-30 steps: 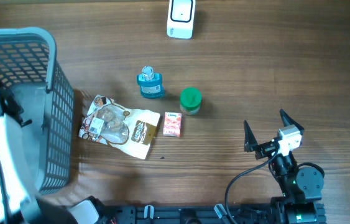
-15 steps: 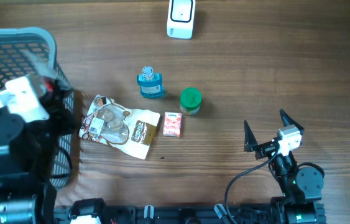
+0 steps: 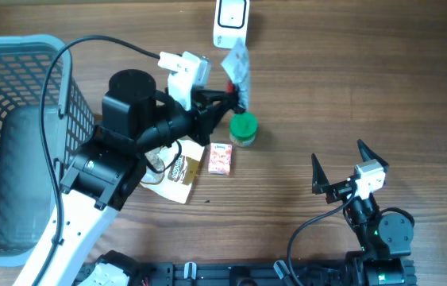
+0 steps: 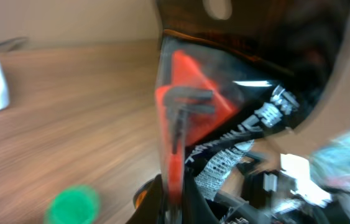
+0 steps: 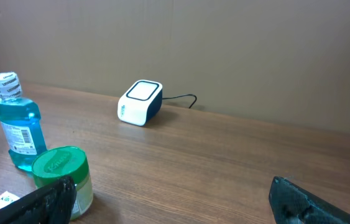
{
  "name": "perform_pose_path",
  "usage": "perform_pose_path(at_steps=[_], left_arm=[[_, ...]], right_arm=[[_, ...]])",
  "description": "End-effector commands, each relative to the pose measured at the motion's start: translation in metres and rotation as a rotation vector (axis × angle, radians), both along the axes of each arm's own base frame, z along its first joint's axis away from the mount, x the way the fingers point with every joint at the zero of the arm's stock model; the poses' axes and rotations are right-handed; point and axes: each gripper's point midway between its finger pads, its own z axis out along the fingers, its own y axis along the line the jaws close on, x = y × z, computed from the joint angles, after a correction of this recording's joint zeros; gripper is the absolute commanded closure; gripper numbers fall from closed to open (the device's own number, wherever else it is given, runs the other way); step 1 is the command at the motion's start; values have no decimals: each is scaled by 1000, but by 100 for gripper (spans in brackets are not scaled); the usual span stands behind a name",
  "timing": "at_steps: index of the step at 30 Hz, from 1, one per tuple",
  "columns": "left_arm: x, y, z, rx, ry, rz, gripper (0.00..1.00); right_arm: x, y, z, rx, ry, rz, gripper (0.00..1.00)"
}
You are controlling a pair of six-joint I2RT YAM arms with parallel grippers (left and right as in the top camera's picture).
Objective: Scan the item barcode
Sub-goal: 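Lift the hex-wrench package out of the basket toward the scanner, then hold the hex-wrench package above the white scanner with the left gripper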
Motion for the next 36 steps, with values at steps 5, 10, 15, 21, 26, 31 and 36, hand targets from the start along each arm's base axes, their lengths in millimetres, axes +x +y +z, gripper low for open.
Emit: perform_pose_path(at_steps=[5,10,15,21,26,31,36], left_arm=[[-48,-26,90,-226,-323,-352,96],[-57,-22,128,-330,-422,-383,96],[-44,-6,130,-357,-354,-345,96],[-19,-7,113,-353,-277,-304,96],[69,4,68,-319,-151,44,96],[144,3,24,-291,-54,163,96],[207,-15,13,-270,-23,177,96]], right_arm=[[0,-1,1,10,-4,-5,0],[0,-1,1,10,-4,-5,0],[0,-1,1,10,-4,-5,0],[0,-1,1,10,-4,-5,0],[0,-1,1,10,-4,-5,0],[0,-1,1,10,-4,-5,1],[0,-1,1,10,-4,-5,0]])
